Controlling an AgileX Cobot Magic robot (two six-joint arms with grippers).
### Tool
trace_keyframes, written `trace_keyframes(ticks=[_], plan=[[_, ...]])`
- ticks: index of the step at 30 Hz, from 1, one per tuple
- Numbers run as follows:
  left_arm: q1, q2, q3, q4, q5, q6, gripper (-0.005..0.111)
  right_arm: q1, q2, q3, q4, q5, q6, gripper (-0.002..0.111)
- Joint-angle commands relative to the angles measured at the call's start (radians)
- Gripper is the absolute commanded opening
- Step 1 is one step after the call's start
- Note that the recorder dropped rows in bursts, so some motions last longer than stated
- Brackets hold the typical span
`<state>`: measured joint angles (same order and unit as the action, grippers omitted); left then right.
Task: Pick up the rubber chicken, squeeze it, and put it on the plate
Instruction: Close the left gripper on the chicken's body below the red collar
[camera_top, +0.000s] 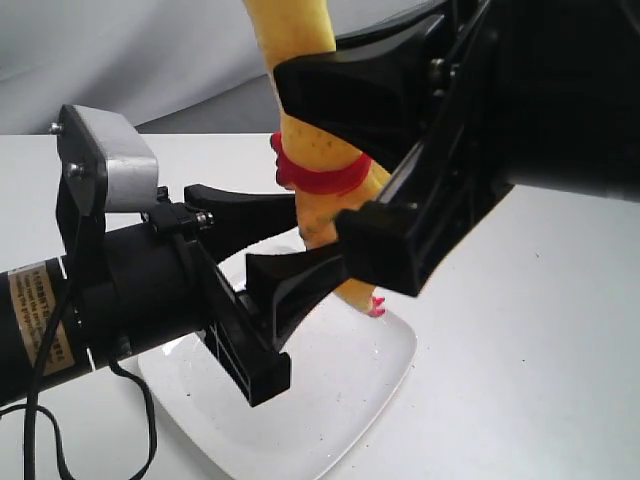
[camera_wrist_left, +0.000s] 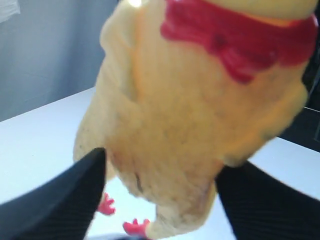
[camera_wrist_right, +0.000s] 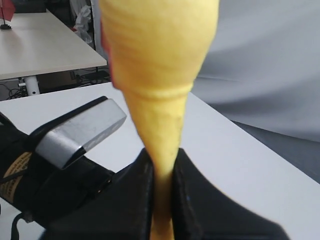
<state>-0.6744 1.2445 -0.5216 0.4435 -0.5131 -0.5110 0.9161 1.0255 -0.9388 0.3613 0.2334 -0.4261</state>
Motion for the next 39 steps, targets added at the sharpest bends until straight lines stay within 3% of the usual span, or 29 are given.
trace_keyframes(ticks=[1,8,14,17,19,25,35,37,39], plan=[[0.005,0.000,-0.008,-0.007,-0.013,-0.012,0.091,0.001,-0.010,-0.001,0.020,0.039,0.007,0.000],[0.005,0.000,-0.008,0.042,-0.013,-0.094,0.094,0.001,-0.010,-0.001,0.023,0.041,0.008,0.000],[0.005,0.000,-0.008,0.150,-0.132,-0.151,0.094,0.001,-0.010,-0.001,0.049,0.048,0.008,0.000],[0.005,0.000,-0.008,0.150,-0.151,-0.153,0.087,0.001,-0.010,-0.001,0.049,0.067,0.011,0.000],[0.005,0.000,-0.008,0.150,-0.119,-0.153,0.071,0.001,-0.010,-0.001,0.049,0.070,0.011,0.000],[0.005,0.000,-0.008,0.237,-0.091,-0.170,0.002,0.001,-0.010,-0.001,0.049,0.070,0.011,0.000],[0.005,0.000,-0.008,0.246,-0.091,-0.167,0.001,0.001,-0.010,-0.001,0.049,0.066,0.011,0.000],[0.005,0.000,-0.008,0.246,-0.089,-0.167,0.007,0.001,-0.010,-0.001,0.049,0.066,0.011,0.000],[0.005,0.000,-0.008,0.249,-0.089,-0.167,0.022,0.001,-0.010,-0.001,0.049,0.066,0.011,0.000]])
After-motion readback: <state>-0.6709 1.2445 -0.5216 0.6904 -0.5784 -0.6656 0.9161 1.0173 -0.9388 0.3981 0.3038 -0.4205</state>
